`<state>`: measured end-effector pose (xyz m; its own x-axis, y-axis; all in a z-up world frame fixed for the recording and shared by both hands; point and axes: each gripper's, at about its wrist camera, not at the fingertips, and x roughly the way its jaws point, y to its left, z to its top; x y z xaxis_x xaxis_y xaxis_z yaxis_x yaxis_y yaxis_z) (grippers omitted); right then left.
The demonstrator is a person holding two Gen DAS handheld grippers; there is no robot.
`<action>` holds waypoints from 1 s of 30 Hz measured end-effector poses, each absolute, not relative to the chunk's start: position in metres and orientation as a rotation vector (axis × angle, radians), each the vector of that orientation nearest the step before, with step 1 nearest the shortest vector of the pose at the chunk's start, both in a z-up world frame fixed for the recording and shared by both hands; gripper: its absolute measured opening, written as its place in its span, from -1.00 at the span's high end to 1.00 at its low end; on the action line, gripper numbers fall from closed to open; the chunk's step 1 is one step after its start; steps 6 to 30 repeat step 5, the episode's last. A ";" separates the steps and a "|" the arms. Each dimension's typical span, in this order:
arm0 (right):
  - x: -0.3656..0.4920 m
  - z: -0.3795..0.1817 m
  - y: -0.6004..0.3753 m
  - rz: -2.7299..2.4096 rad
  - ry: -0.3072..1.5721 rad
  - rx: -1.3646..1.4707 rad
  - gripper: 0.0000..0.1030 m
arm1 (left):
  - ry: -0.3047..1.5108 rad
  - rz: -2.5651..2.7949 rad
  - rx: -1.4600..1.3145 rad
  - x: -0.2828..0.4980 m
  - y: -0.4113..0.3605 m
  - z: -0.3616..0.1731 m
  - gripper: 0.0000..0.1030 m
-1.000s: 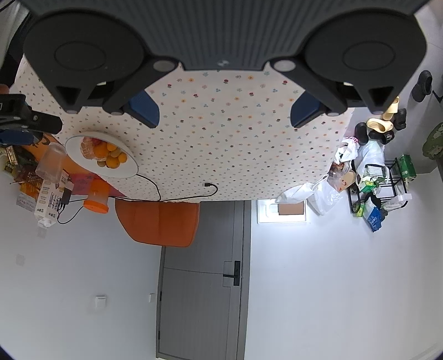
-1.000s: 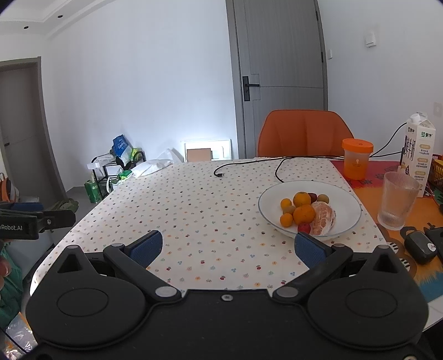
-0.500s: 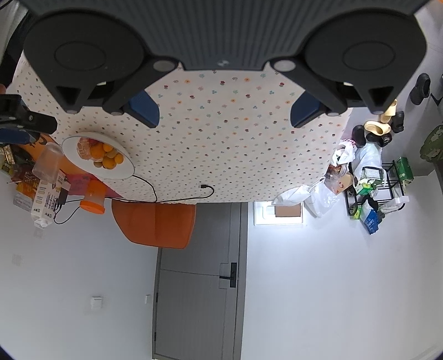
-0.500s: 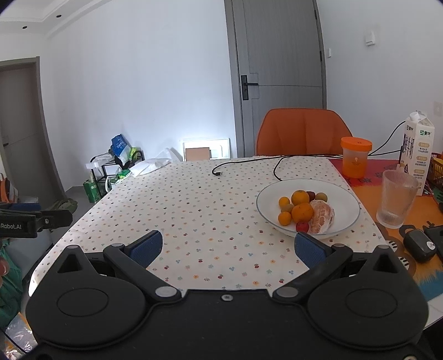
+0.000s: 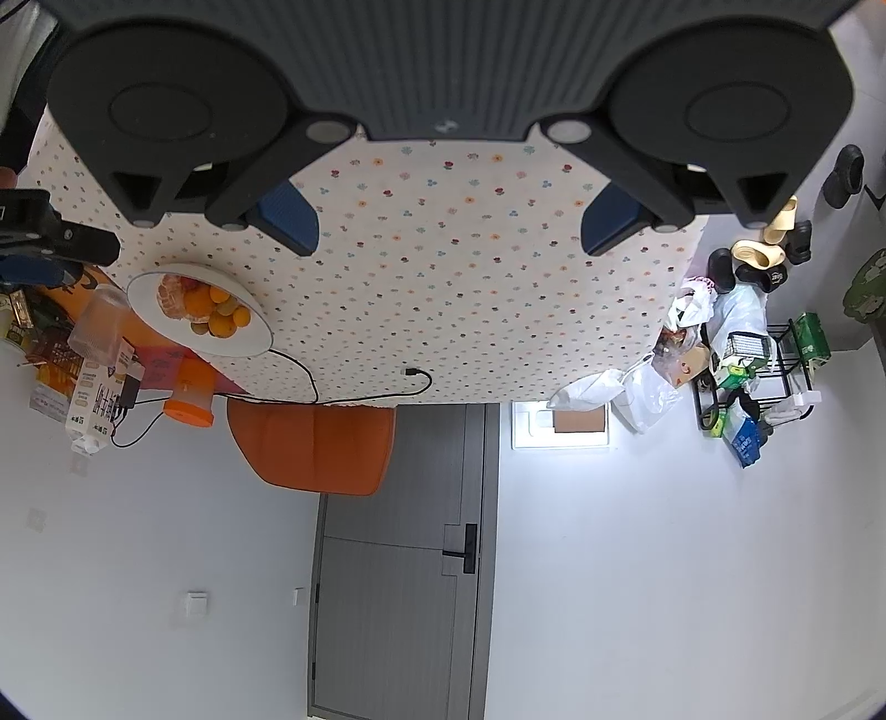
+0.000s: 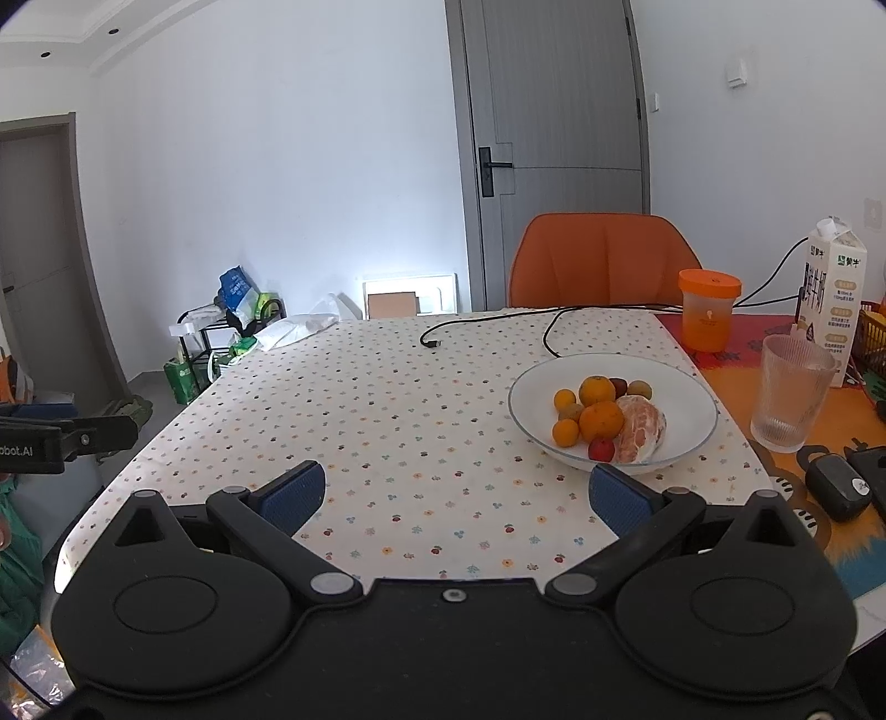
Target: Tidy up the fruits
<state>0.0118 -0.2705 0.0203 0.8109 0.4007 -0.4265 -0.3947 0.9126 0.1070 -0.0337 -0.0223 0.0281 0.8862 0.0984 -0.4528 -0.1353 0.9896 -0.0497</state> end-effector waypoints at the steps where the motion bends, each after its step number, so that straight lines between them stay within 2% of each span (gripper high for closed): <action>1: 0.012 0.020 -0.271 0.424 0.458 0.014 -1.00 | 0.466 0.121 -0.081 -0.034 -0.023 0.028 -0.94; 30: 0.012 0.020 -0.271 0.423 0.459 0.013 -1.00 | 0.465 0.124 -0.081 -0.033 -0.023 0.028 -0.94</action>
